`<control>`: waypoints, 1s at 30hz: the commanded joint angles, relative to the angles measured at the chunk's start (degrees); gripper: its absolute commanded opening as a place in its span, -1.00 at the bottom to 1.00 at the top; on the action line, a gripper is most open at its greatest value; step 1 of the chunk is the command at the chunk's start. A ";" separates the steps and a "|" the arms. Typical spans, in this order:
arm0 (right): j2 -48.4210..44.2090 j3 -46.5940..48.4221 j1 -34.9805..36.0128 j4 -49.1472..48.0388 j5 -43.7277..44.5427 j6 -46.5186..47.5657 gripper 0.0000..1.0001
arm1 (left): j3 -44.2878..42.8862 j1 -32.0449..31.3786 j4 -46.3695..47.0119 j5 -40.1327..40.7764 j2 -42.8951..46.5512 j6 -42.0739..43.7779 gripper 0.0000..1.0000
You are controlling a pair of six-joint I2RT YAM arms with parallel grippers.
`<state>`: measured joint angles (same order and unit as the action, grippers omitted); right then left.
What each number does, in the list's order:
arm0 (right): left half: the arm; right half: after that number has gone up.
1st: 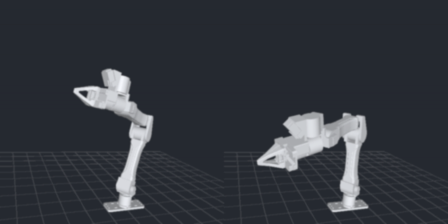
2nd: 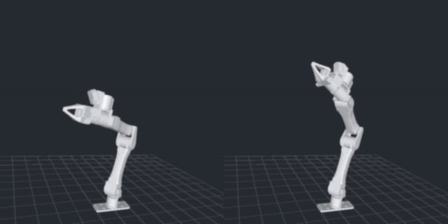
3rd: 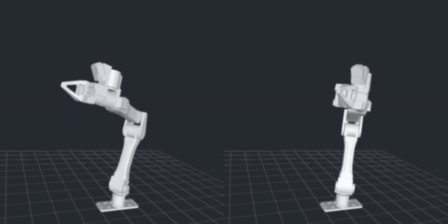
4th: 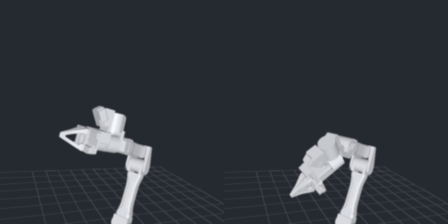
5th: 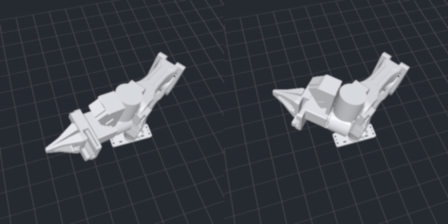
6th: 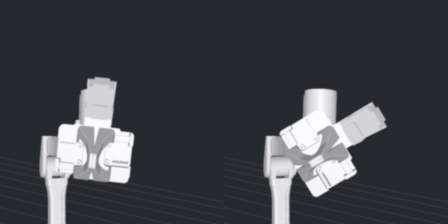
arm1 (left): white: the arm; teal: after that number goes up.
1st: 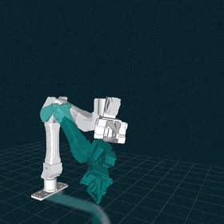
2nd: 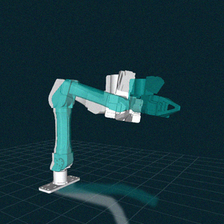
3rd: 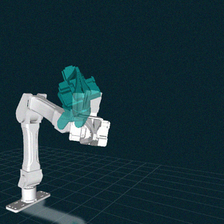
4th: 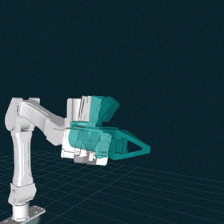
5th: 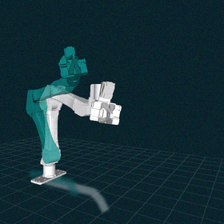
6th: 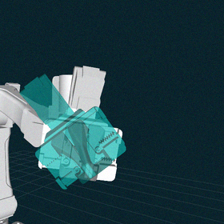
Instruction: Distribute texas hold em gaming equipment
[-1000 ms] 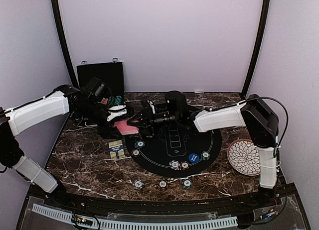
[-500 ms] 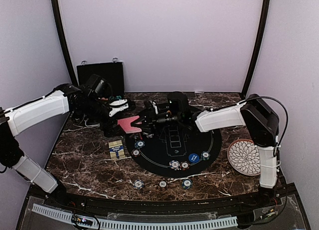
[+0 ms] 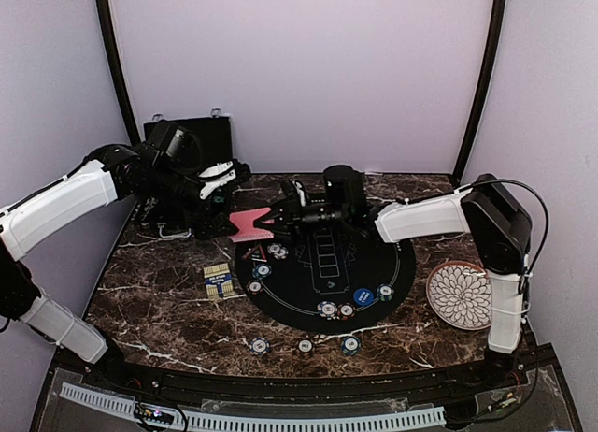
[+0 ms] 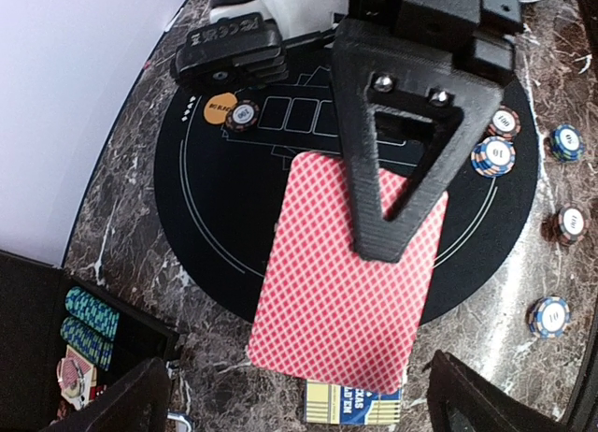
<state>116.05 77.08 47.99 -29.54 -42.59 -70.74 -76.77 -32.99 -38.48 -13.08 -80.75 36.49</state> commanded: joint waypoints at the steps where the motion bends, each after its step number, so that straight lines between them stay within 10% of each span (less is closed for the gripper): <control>1: -2.16 -0.50 0.33 -1.63 -0.87 0.40 -1.00 | 0.37 0.25 -1.17 -10.80 1.96 1.72 0.98; 17: -1.72 0.38 0.33 -4.56 -1.55 -1.52 -1.00 | -13.19 0.03 -10.69 -15.40 -2.97 5.29 0.97; 30: -2.37 0.26 1.28 -8.08 -2.73 -3.82 -1.00 | -0.28 -2.48 -2.28 -13.13 -0.53 6.77 0.97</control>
<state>116.03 76.62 48.47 -31.77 -43.68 -73.60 -77.28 -35.29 -42.41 -26.89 -81.36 41.91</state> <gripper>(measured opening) 0.130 0.987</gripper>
